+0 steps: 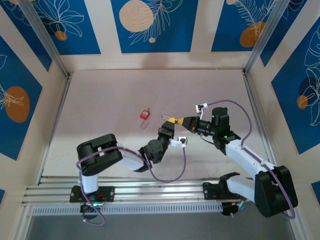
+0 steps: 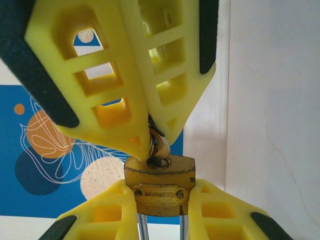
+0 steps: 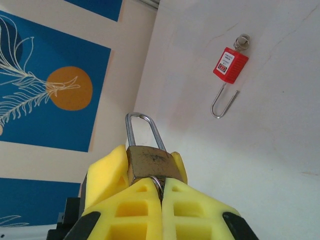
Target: Unlock with the key
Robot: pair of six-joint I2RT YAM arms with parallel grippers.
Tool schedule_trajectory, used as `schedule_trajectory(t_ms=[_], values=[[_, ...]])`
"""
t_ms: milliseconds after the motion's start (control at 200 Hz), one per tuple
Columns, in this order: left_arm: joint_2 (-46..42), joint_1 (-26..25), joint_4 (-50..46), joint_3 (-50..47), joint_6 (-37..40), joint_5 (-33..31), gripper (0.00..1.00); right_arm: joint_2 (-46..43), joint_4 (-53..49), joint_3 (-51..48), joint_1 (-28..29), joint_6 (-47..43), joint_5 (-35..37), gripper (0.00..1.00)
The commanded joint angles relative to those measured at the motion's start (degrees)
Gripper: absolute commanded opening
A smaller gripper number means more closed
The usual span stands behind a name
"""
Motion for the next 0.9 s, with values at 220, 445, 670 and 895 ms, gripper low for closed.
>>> schedule_trajectory(t_ms=[220,445,670,895], values=[[-2.32,-1.09,3.51,2.36,0.98,6.05,0.13,-2.29,-6.74,2.23,0.35,-0.7,-2.23,0.2],[-1.82,-1.16,3.43,0.54,-0.49,4.68,0.13,-6.7,-14.98,3.44,-2.13,-7.64,0.45,0.36],[-0.92,-1.2,3.42,0.49,-1.26,4.2,0.13,-7.85,-16.47,3.28,-1.82,-14.75,1.8,0.42],[-1.83,-1.4,0.87,0.2,-3.28,3.76,0.13,-11.71,-16.88,1.6,1.6,-25.35,6.56,0.42]])
